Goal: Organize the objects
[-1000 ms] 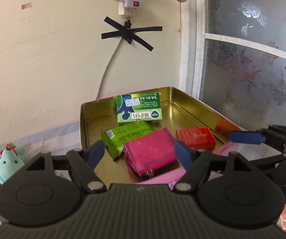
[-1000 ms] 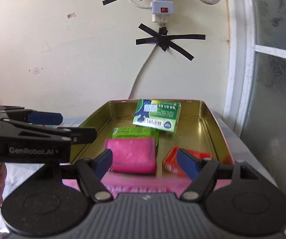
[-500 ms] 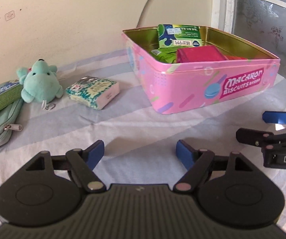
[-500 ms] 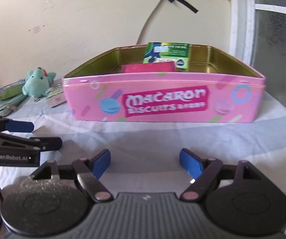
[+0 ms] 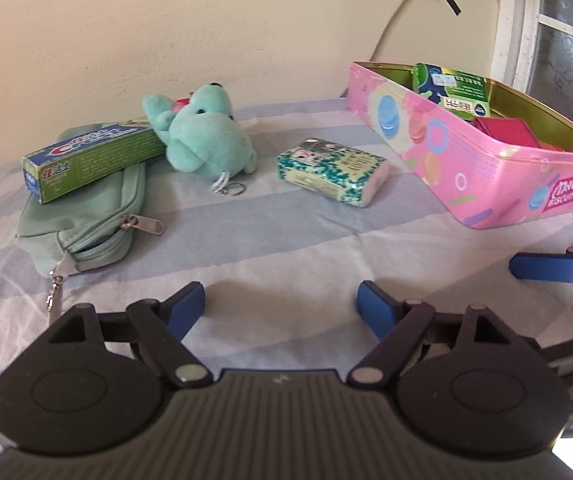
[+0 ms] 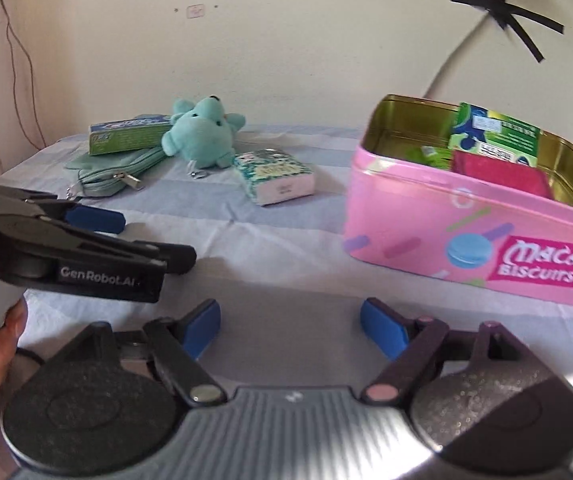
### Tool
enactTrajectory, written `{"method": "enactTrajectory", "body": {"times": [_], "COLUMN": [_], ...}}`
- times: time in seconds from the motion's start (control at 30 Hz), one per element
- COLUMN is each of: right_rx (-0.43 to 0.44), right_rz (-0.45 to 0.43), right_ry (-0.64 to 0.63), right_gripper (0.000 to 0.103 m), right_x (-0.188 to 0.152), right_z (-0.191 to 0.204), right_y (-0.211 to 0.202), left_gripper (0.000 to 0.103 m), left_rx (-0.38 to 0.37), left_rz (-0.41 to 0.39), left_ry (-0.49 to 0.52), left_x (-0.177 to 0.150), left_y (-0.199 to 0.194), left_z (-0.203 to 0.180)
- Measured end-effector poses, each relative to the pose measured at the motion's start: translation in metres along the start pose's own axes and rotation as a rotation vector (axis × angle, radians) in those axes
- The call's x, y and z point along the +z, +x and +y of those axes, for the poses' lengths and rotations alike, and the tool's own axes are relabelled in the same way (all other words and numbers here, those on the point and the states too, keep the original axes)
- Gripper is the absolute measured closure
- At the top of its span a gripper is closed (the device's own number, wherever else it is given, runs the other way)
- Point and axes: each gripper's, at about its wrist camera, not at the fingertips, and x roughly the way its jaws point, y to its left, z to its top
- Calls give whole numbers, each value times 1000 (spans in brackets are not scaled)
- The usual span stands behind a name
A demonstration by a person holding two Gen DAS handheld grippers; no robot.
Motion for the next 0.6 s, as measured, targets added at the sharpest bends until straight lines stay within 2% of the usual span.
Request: {"method": "enactTrajectory", "body": {"times": [0.1,0.23,0.37,0.5,0.6], "right_rx": [25,60,94,56,17], "right_rz": [-4,0,13,-29,-53], "right_ry": [-38,-76,-98,-151,-181], "right_gripper": [21,21,23,26,26], "right_x": [5,16,32,60,86], "right_z": [19,38,47,52,55], "right_y": [8,20,36,53,75], "left_gripper": [16,16,16,16,16], "left_rx": [50,71,87,136,131], "left_rz": [-20,-40,-49,-57,-62], "left_ry": [-41,-137,-186,-277,-315], "left_x": [-1,1,3,4,5], "left_y": [1,2,1,0,0], "left_z": [23,47,58,80,90]}}
